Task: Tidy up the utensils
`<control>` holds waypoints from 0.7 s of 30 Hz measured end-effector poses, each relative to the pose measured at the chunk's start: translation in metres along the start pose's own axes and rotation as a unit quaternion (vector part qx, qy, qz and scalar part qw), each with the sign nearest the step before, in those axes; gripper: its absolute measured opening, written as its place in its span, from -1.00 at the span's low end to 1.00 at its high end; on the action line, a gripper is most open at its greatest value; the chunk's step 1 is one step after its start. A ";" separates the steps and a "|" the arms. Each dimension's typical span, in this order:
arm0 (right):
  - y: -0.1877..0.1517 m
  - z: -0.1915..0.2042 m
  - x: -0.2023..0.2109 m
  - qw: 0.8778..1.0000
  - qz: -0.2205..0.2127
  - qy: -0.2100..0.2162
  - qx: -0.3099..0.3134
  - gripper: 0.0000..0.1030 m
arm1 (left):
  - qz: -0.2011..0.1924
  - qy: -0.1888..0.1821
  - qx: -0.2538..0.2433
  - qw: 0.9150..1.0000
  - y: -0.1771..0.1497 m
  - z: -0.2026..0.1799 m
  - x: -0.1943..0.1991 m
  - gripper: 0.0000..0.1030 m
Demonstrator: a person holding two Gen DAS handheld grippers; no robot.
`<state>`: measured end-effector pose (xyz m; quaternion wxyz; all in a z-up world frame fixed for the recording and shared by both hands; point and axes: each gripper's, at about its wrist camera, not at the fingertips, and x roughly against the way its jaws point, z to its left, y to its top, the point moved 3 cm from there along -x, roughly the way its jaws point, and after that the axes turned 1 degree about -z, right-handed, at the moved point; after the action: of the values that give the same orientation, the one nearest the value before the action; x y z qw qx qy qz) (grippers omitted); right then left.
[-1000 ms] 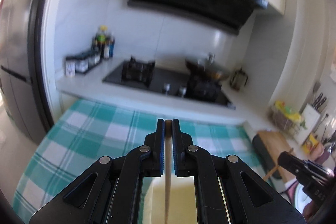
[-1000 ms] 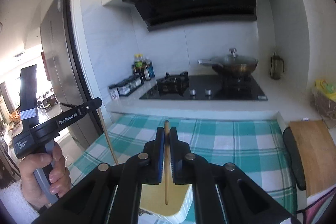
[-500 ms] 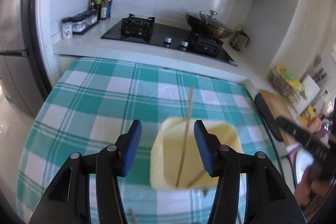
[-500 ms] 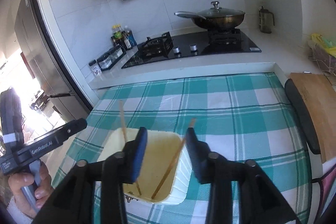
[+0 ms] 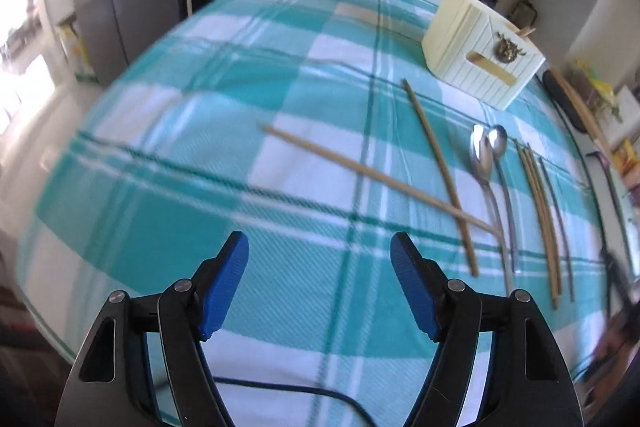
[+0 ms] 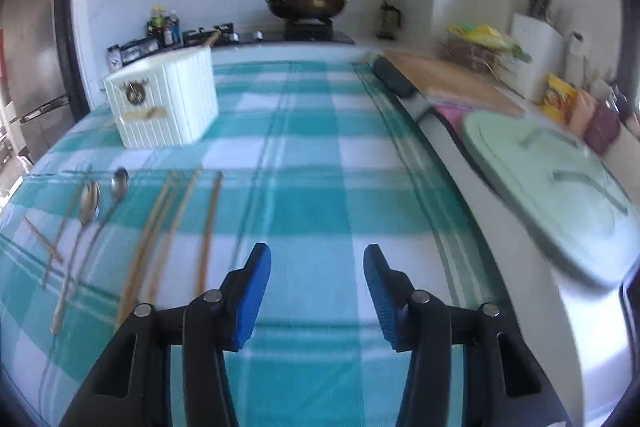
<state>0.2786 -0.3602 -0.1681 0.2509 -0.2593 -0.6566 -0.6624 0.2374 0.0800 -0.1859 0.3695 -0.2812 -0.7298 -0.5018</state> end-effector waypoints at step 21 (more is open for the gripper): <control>-0.039 0.012 0.014 1.000 -0.007 0.015 -0.016 -0.04 | 0.017 0.099 -0.072 0.992 0.019 -0.065 -0.067 0.47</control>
<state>0.2421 -0.3480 -0.1875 0.2522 -0.2486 -0.6440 -0.6781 0.3069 0.0228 -0.2169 0.4275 -0.2684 -0.6464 -0.5722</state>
